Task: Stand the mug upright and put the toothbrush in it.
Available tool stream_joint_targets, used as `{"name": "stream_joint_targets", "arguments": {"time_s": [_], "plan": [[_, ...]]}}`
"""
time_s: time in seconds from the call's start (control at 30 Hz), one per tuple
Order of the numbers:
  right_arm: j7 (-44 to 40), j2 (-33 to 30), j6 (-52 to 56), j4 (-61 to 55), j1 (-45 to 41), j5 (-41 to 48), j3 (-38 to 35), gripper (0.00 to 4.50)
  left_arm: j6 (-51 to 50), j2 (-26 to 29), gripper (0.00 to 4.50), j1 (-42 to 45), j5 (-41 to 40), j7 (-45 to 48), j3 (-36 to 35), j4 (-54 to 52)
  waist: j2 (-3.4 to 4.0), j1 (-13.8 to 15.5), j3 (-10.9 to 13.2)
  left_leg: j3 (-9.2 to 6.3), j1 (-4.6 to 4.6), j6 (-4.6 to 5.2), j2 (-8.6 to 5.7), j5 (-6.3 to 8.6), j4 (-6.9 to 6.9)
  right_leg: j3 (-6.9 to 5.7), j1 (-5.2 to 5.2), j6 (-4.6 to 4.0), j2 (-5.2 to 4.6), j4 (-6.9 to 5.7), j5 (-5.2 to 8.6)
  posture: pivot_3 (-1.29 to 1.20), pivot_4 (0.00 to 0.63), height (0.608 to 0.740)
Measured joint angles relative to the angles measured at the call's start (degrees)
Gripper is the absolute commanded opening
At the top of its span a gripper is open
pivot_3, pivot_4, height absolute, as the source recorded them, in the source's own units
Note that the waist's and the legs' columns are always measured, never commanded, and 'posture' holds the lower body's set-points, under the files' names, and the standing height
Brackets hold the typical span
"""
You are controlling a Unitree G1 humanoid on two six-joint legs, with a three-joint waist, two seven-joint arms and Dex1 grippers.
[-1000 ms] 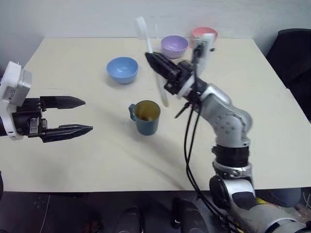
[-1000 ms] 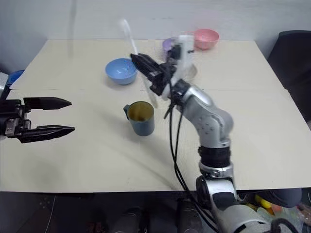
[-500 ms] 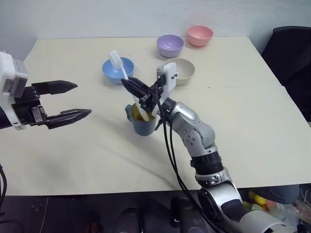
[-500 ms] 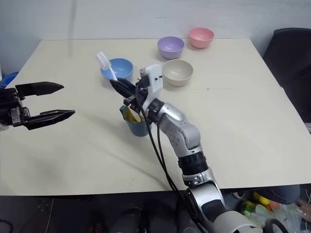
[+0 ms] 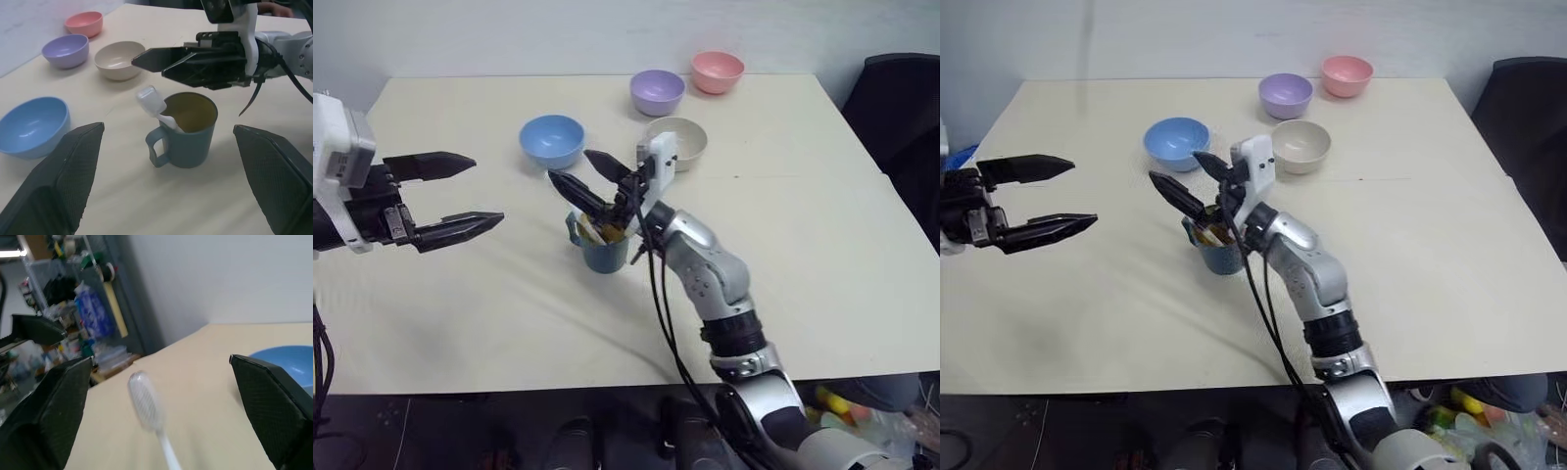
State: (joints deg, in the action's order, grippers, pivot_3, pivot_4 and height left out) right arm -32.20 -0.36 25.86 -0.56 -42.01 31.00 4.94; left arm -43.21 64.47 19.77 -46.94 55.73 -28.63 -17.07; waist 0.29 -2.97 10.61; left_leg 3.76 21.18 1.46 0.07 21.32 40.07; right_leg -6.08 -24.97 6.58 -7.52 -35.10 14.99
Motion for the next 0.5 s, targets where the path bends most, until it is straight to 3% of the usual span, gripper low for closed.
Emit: {"name": "stream_joint_targets", "arguments": {"time_s": [0.07,0.17,0.37,0.5], "plan": [[-2.83,-6.98,6.32,-6.41,1.75,3.73,-0.73,4.48,-0.51,-0.42,4.50,-1.45,-0.45,1.26,-0.15,-0.03,0.01,0.19,0.01,0.00,0.05,0.01,-0.01,0.00,0.02,-0.02,0.00,0.00,-0.03,0.06,0.00,0.00,0.150,0.740],[-11.71,-26.28,13.94,-15.01,5.26,7.31,-3.09,4.48,-0.36,-0.32,4.50,-4.91,-0.04,3.37,-1.03,0.29,-0.01,1.27,0.03,0.06,0.08,0.08,-0.04,0.03,0.00,-0.02,0.03,0.01,-0.05,0.24,0.00,0.00,0.150,0.740],[-36.75,-57.76,16.55,-11.41,9.63,8.57,-8.82,4.48,1.60,2.18,4.50,-9.75,2.49,9.93,-3.56,3.35,-0.06,1.53,0.09,0.22,-0.09,0.13,-0.03,0.03,0.02,-0.05,0.23,0.06,0.08,0.38,-0.03,0.00,0.150,0.740],[-45.79,-63.91,15.22,-7.36,9.61,8.31,-10.07,4.48,2.73,5.15,4.50,-10.21,4.16,14.03,-6.06,7.29,-0.06,1.07,0.08,0.39,-0.21,0.10,0.22,0.05,-0.04,-0.03,0.21,0.03,0.09,0.34,-0.01,0.00,0.150,0.740]]}}
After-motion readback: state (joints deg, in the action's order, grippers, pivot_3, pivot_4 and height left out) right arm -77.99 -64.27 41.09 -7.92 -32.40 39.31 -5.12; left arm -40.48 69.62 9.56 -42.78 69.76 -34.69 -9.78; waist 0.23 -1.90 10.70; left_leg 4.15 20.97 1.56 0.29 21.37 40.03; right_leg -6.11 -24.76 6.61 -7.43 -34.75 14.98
